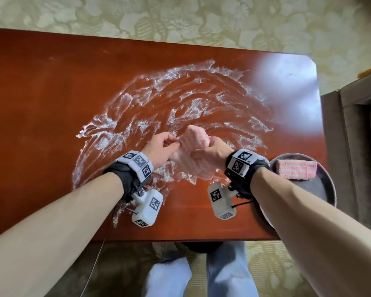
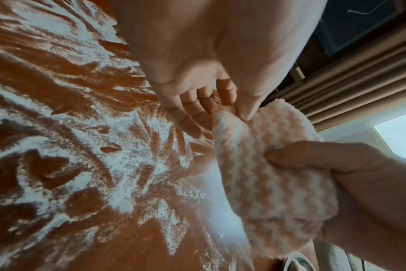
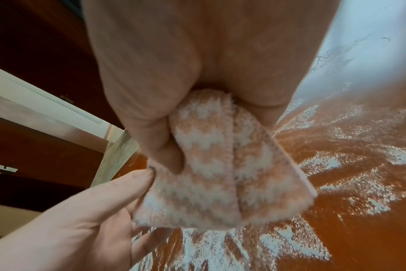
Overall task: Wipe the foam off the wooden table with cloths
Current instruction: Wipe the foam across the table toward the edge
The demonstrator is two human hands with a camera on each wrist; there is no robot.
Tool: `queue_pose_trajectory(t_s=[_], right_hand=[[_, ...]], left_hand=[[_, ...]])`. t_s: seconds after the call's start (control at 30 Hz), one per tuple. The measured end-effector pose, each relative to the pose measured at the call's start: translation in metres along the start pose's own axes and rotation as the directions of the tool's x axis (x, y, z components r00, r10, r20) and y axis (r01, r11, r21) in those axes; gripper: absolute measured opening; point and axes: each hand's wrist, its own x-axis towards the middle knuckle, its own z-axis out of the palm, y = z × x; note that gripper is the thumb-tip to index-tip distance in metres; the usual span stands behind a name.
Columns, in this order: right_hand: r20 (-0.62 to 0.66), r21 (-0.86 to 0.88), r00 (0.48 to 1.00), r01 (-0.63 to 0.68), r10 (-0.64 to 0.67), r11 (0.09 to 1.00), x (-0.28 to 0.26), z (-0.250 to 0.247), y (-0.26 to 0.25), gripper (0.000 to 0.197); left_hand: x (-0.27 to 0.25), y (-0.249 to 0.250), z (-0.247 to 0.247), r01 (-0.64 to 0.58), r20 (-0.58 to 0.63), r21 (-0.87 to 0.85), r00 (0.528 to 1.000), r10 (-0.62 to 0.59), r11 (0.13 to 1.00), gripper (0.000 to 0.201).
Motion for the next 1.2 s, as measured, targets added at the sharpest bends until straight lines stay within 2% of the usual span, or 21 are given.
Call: queue_pose_trajectory(t_s=[0.1, 0.27, 0.37, 0.5, 0.73, 0.9, 0.97, 1.03, 1.17, 1.2], right_hand=[[-0.034, -0.062, 0.999, -0.010, 0.008, 0.998, 0.003, -0.017, 0.004, 0.023], [-0.278, -0.018, 0.960, 0.035, -0.038, 0.999, 0.011, -0.061, 0.020, 0.031], [-0.387, -0.050, 0.921, 0.020, -0.038, 0.999, 0.017, -0.113, 0.036, 0.021], [-0.467, -0.080, 0.884, -0.045, 0.002, 0.996, 0.028, -0.188, 0.067, 0.028], [-0.606, -0.284, 0.793, -0.139, -0.065, 0.949, 0.055, -0.302, 0.113, 0.018], [-0.653, -0.375, 0.749, -0.189, -0.114, 0.907, 0.063, -0.334, 0.128, 0.046], [-0.642, -0.420, 0.753, -0.188, -0.144, 0.888, 0.068, -0.335, 0.132, 0.046], [-0.611, -0.456, 0.780, -0.207, -0.136, 0.866, 0.074, -0.330, 0.134, 0.042], [-0.448, -0.517, 0.890, -0.178, -0.087, 0.838, 0.087, -0.308, 0.141, 0.050], [-0.421, -0.523, 0.904, -0.172, -0.077, 0.835, 0.090, -0.301, 0.144, 0.051]], left_hand=[[0.010, 0.013, 0.014, -0.006, -0.039, 0.008, 0.999, 0.007, 1.000, 0.009], [0.036, 0.040, 0.040, 0.049, -0.117, 0.009, 0.992, -0.047, 0.999, 0.016], [0.058, 0.064, 0.063, 0.062, -0.094, -0.036, 0.993, -0.065, 0.997, 0.016], [0.088, 0.102, 0.101, 0.073, -0.061, -0.018, 0.995, -0.074, 0.997, 0.016], [0.141, 0.144, 0.138, 0.133, -0.097, 0.025, 0.987, -0.130, 0.991, 0.021], [0.166, 0.162, 0.153, 0.150, -0.162, 0.049, 0.977, -0.140, 0.987, 0.026], [0.172, 0.164, 0.159, 0.148, -0.184, 0.053, 0.974, -0.136, 0.988, 0.025], [0.176, 0.163, 0.163, 0.151, -0.187, 0.047, 0.972, -0.140, 0.987, 0.025], [0.174, 0.155, 0.167, 0.153, -0.154, 0.029, 0.977, -0.147, 0.988, 0.027], [0.173, 0.152, 0.166, 0.148, -0.146, 0.018, 0.979, -0.144, 0.989, 0.027]])
